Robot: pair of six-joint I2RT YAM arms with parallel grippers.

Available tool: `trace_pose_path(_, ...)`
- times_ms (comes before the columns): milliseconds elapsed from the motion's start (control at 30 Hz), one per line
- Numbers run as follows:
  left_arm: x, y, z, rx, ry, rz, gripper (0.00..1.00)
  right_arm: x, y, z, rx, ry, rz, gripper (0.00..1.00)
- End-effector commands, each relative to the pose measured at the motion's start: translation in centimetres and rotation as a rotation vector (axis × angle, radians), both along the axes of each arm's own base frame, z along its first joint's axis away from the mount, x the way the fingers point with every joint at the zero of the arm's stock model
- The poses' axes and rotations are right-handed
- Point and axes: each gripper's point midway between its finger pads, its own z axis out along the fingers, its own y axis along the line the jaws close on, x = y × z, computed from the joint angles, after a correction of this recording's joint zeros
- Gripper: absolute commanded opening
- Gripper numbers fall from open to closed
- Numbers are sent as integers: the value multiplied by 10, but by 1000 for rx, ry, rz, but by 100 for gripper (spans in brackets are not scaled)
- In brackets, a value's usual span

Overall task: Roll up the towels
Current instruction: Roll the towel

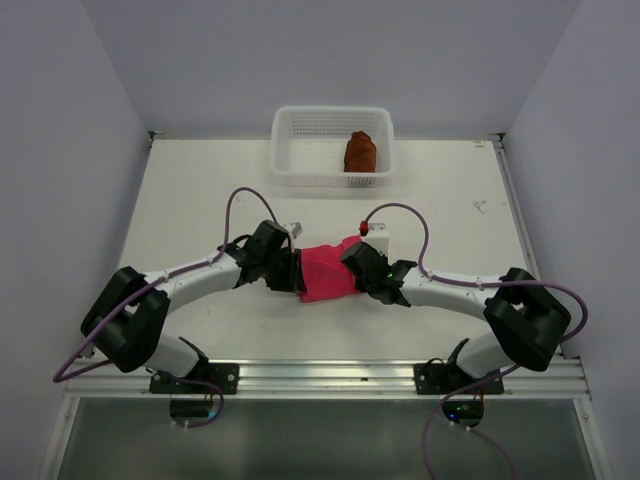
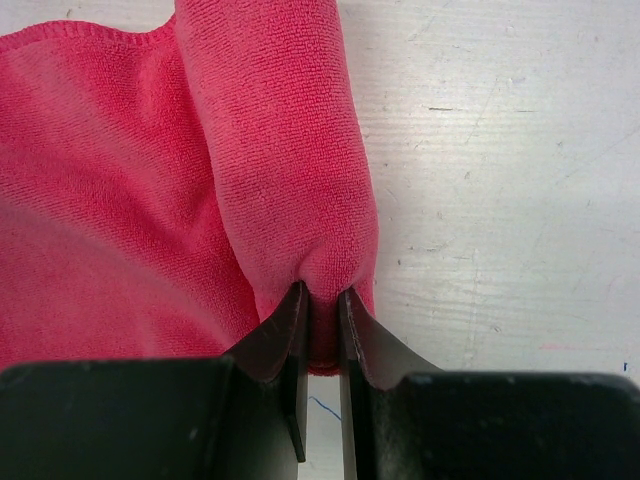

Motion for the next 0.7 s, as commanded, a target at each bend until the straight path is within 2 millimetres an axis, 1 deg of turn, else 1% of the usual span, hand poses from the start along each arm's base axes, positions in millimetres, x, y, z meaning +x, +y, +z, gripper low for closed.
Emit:
trace_pose_path(0,2,-7,4,-42,-20,-2,32,-2,-2,-4,-10,15,-18,0)
trace_pose_path(100,1,-11,6,-65,-14,-4,29,-2,-1,-4,-10,15,-16,0)
trace_pose_path(300,-4,-11,0,-69,3,-8,26,-2,-2,-3,-11,13,-18,0)
trace_pose_path(500,-7,-15,3,-112,9,-3,10,-3,-2,-5,-10,21,-23,0)
trace_pose_path(533,-7,-14,3,-106,6,-2,5,-3,-1,-5,-9,20,-21,0)
trace_pose_path(600,-7,-11,3,-96,3,6,0,-3,-2,-4,-11,20,-22,0)
trace_pose_path(667,-8,-8,4,-87,-7,17,0,-3,-2,-2,-12,18,-22,0)
